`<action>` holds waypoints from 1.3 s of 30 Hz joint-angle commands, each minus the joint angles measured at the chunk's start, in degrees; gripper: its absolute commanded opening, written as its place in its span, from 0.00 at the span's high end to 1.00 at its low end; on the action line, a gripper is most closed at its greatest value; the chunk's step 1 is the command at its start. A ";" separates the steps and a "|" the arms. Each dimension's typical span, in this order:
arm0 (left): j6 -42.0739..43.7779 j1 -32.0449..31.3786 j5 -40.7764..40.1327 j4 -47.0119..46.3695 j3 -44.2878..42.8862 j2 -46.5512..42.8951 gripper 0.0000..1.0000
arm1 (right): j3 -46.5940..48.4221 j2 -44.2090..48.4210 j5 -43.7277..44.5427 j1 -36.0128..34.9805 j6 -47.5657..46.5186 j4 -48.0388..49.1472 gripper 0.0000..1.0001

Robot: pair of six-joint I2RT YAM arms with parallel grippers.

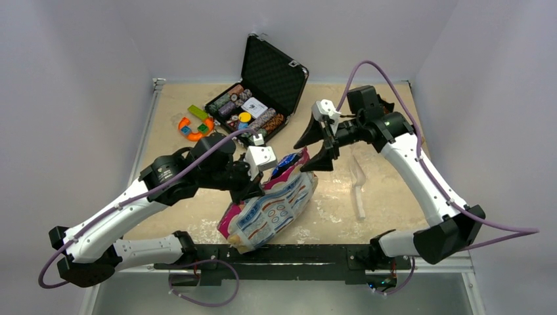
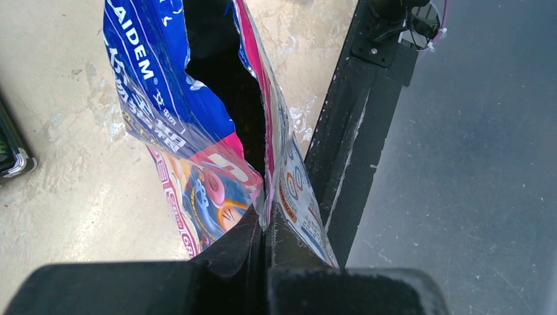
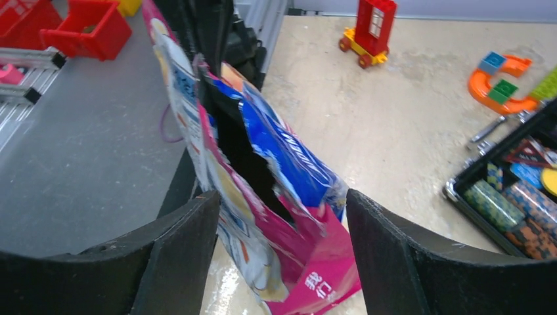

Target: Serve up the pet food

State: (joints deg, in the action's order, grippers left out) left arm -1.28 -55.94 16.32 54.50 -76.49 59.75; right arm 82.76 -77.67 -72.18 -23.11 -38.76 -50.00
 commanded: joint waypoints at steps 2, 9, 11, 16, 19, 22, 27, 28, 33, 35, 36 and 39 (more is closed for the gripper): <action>-0.45 0.22 7.74 -4.10 -3.34 -2.43 1.00 | 0.12 1.06 -3.05 -2.99 -4.58 -2.11 0.28; -2.06 0.22 7.36 -3.15 -3.24 -2.20 1.00 | -1.31 0.38 -1.07 -3.81 -5.98 -0.46 0.63; -2.97 0.22 6.07 -2.86 -3.11 -2.27 1.00 | -1.80 1.19 3.50 -3.85 -2.64 2.46 0.92; -4.62 0.23 0.01 -4.23 -5.44 -0.49 1.00 | -9.57 9.25 19.75 -2.77 6.69 13.27 1.00; -5.82 0.44 -9.47 0.64 -11.51 3.15 1.00 | -15.16 17.91 30.21 -2.43 12.37 19.98 1.00; -8.70 0.98 -13.80 3.09 -13.08 4.14 0.87 | -20.44 25.53 34.41 -2.46 15.35 24.60 1.00; -19.10 1.01 -8.57 8.16 -13.30 3.52 0.46 | -21.57 28.75 39.67 -2.38 16.42 22.63 1.00; -22.10 1.01 -8.04 9.98 -13.51 3.19 0.39 | -21.13 28.64 41.14 -2.41 17.79 22.38 1.00; -46.02 3.15 -18.28 30.12 -21.53 4.90 0.21 | -20.27 29.52 43.61 -2.97 21.38 22.93 1.00; -50.59 3.88 -17.56 33.09 -25.51 6.09 0.11 | -20.36 29.69 43.61 -3.59 21.30 23.17 1.00; -51.61 3.91 -17.67 34.26 -27.64 6.76 0.02 | -20.31 29.64 43.74 -3.90 21.28 23.27 1.00; -57.50 5.84 -20.84 39.58 -35.36 8.97 0.01 | -20.39 29.59 45.02 -4.94 19.96 22.98 1.00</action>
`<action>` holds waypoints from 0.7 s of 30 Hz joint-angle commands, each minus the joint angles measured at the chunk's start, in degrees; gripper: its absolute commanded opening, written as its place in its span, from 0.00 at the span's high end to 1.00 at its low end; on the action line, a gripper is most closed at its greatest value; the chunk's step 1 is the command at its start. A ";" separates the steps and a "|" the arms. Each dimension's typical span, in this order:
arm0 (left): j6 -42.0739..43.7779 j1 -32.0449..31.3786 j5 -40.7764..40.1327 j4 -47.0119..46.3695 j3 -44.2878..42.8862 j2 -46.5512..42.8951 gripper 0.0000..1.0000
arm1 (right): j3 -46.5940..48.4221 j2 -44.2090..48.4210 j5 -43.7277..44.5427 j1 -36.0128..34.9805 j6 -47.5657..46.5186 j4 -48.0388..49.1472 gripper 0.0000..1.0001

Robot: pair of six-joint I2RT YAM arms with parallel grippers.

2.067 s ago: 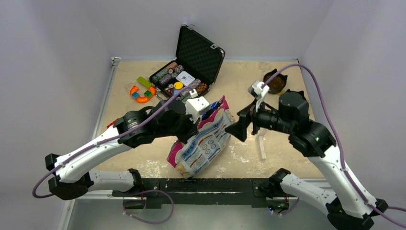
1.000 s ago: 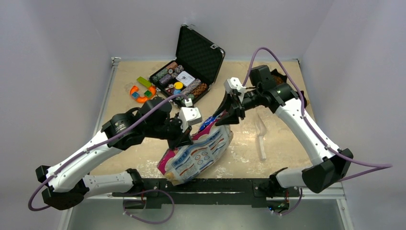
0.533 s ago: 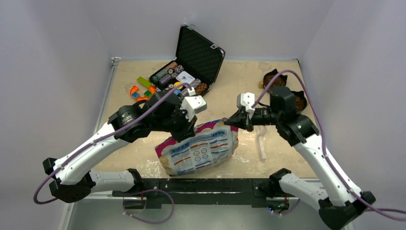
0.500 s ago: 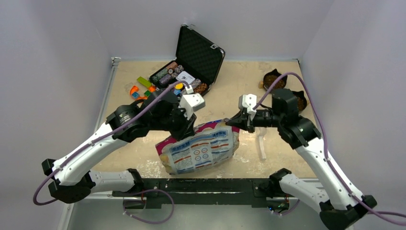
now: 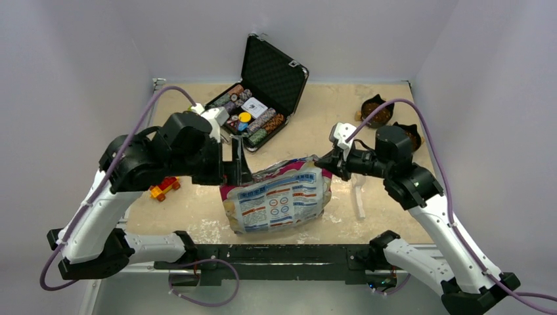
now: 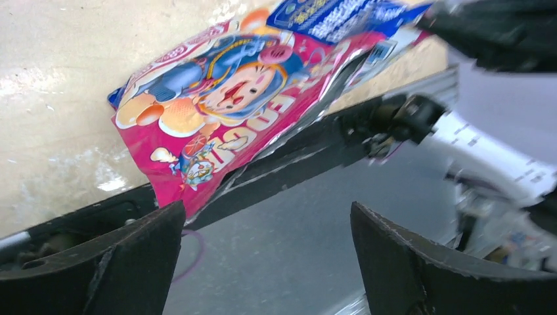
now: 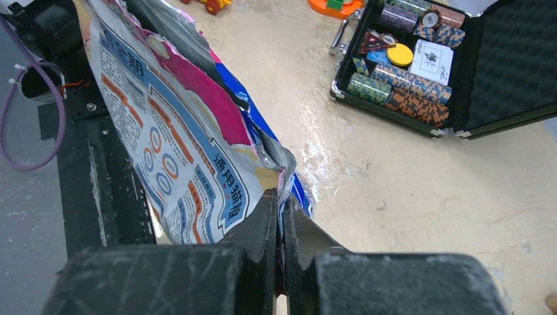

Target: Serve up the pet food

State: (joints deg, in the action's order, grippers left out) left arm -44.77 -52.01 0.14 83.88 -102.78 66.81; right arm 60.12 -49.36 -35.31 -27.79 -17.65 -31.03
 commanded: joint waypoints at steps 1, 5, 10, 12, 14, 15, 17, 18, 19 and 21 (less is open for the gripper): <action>-17.14 2.89 -6.29 11.05 -11.35 2.20 0.01 | 2.14 1.35 9.12 -0.65 -1.89 3.90 1.00; -39.26 9.51 1.19 14.95 -10.67 2.64 0.01 | 2.39 1.06 12.52 -1.08 -2.86 2.70 1.00; -67.96 10.02 9.72 7.63 2.39 -3.12 0.04 | 1.08 2.60 11.51 -1.60 -3.91 3.13 1.00; -74.15 10.00 6.37 7.50 2.68 -3.49 0.05 | -0.11 3.61 10.91 -1.82 -3.41 4.16 1.00; -76.94 10.00 4.26 8.29 0.93 -1.66 0.05 | -0.95 4.45 10.33 -2.05 -3.26 4.53 1.00; -77.84 10.00 4.18 8.42 0.42 -0.78 0.05 | -1.16 4.86 10.27 -2.09 -3.21 4.57 1.00; -78.06 9.95 5.26 8.25 1.51 0.58 0.05 | -1.32 5.53 10.23 -2.14 -3.58 4.12 1.00; -78.35 9.99 5.91 8.32 2.74 0.89 0.06 | -1.32 5.86 10.12 -2.17 -4.03 3.91 1.00; -78.50 9.96 6.58 7.66 4.66 1.06 0.07 | -1.40 6.12 9.94 -2.32 -4.58 3.87 1.00; -78.94 9.92 7.51 4.86 8.09 0.94 0.11 | -1.49 6.72 10.44 -2.59 -5.16 3.74 1.00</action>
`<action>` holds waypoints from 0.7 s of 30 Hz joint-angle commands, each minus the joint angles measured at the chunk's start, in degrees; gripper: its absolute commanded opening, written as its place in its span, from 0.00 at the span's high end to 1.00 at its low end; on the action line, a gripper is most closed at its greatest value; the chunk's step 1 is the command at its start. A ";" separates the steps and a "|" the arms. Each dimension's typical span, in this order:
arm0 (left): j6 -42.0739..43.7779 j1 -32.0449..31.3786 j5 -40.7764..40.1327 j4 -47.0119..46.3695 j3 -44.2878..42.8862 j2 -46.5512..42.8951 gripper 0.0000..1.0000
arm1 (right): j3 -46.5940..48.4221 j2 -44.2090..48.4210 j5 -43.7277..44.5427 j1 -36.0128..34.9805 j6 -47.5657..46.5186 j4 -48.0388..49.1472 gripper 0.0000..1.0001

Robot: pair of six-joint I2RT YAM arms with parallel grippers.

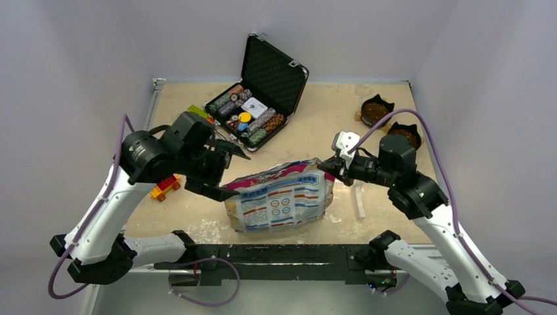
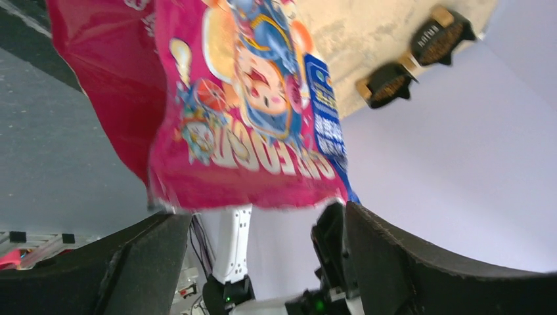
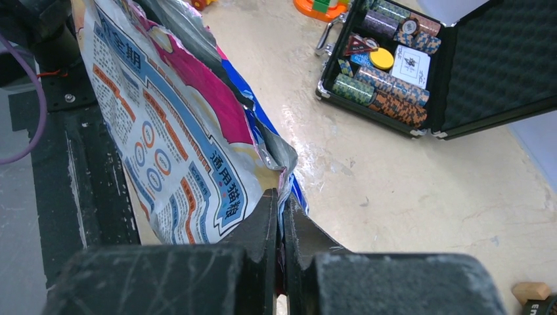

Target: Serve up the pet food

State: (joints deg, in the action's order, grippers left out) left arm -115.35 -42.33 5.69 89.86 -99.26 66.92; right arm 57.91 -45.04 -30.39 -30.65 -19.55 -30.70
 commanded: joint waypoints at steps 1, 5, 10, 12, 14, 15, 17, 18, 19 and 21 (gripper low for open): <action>-8.47 0.21 2.23 -2.07 5.58 0.77 0.12 | 0.78 2.56 5.78 0.26 -3.42 3.37 1.00; -7.26 0.14 0.97 -2.45 6.40 0.87 0.24 | 2.42 2.58 5.34 -0.59 -5.05 0.94 1.00; -3.93 0.17 -3.81 -10.56 16.32 -5.22 0.60 | 2.38 4.62 4.91 -8.54 -12.13 -4.33 0.33; -3.60 0.20 -3.85 -15.82 21.40 -8.57 0.77 | 1.71 5.49 5.84 -12.79 -13.57 -5.03 0.18; -3.69 0.23 -4.31 -19.24 24.66 -10.96 0.90 | 1.48 5.31 8.93 -16.36 -11.22 -2.69 0.14; -3.93 0.27 -4.63 -19.81 25.40 -11.95 0.95 | 1.92 4.57 10.77 -17.72 -9.29 -1.48 0.13; -4.00 0.31 -5.42 -19.90 25.37 -13.26 1.00 | 5.07 1.18 14.64 -19.76 -3.45 -1.16 0.11; -4.07 0.39 -6.60 -19.95 25.35 -13.82 1.00 | 8.10 -1.61 15.75 -20.24 -0.76 -2.79 0.10; -4.32 0.40 -7.10 -20.03 25.28 -14.31 1.00 | 11.76 -4.45 16.03 -21.10 -0.28 -5.55 0.10; -5.08 0.44 -6.72 -20.05 25.13 -14.69 1.00 | 18.76 -10.80 16.17 -24.75 -4.22 -12.68 0.08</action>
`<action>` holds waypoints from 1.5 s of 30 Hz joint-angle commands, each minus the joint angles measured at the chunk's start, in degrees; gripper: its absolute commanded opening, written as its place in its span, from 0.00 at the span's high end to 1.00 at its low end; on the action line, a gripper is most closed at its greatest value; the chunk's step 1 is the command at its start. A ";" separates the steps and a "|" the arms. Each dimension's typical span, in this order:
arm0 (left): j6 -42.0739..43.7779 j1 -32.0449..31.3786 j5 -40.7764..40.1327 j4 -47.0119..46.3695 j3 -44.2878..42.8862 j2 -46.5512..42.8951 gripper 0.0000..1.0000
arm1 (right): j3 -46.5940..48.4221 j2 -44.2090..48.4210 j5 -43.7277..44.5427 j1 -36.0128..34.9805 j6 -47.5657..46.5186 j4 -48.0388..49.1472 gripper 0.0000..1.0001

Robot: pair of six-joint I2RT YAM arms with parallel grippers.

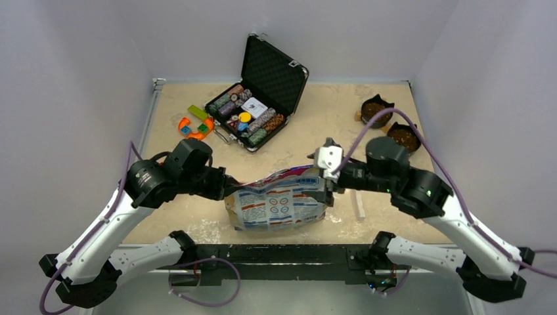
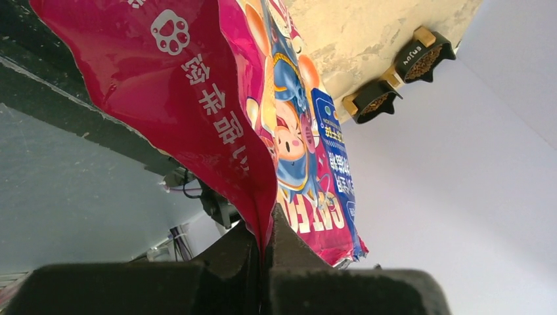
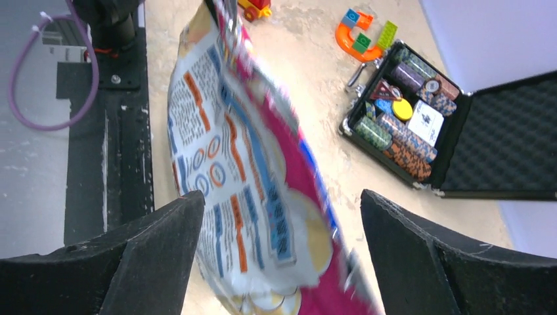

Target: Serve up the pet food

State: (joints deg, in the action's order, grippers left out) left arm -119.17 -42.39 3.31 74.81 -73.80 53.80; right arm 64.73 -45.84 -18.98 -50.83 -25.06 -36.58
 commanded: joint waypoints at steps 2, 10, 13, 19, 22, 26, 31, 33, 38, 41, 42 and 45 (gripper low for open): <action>-2.73 0.55 -2.81 -4.89 -0.54 -1.34 1.00 | 15.26 -14.32 9.04 -9.52 -2.51 -9.05 0.07; -1.61 0.56 -2.33 0.37 -9.18 2.24 1.00 | 22.36 -25.44 16.19 -15.04 -2.46 -4.36 0.04; -1.00 0.55 -2.65 1.54 -10.95 2.83 1.00 | 21.86 -27.03 15.09 -15.09 -1.85 -0.65 0.07; -2.82 0.55 -3.04 4.32 -11.89 3.22 1.00 | 28.18 -34.36 15.03 -15.18 -5.02 -9.89 0.61; -3.93 0.94 -6.43 5.48 -11.79 2.56 1.00 | 26.82 -33.80 21.09 -15.18 -3.93 -10.60 1.00; -4.13 2.92 -14.47 9.50 -12.27 0.63 1.00 | 23.46 -30.55 34.57 -15.07 2.10 -11.10 1.00; -5.00 4.16 -17.49 11.65 -9.95 -1.72 1.00 | 12.35 -21.55 29.89 -14.91 1.56 -9.95 1.00; -4.73 4.16 -14.29 9.73 -8.55 -1.73 1.00 | 8.11 -17.82 26.24 -14.91 0.45 -5.19 0.91; -3.08 4.14 -9.89 8.95 -8.96 -0.49 1.00 | 11.21 -21.19 19.72 -14.91 -1.96 -2.32 0.46; -2.70 4.14 -9.84 8.52 -9.68 -0.71 1.00 | 16.15 -25.97 15.52 -14.91 -3.54 -2.57 0.30; -2.53 4.11 -9.64 8.45 -9.97 -0.55 1.00 | 17.37 -27.26 14.54 -14.96 -3.96 -2.35 0.28; -1.85 4.09 -8.41 7.10 -9.86 -0.51 1.00 | 20.82 -30.30 11.37 -15.00 -3.63 -1.41 0.27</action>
State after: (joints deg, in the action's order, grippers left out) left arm -119.44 -39.00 -2.00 85.49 -80.03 54.87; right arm 80.71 -73.25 -2.22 -65.60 -27.33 -38.61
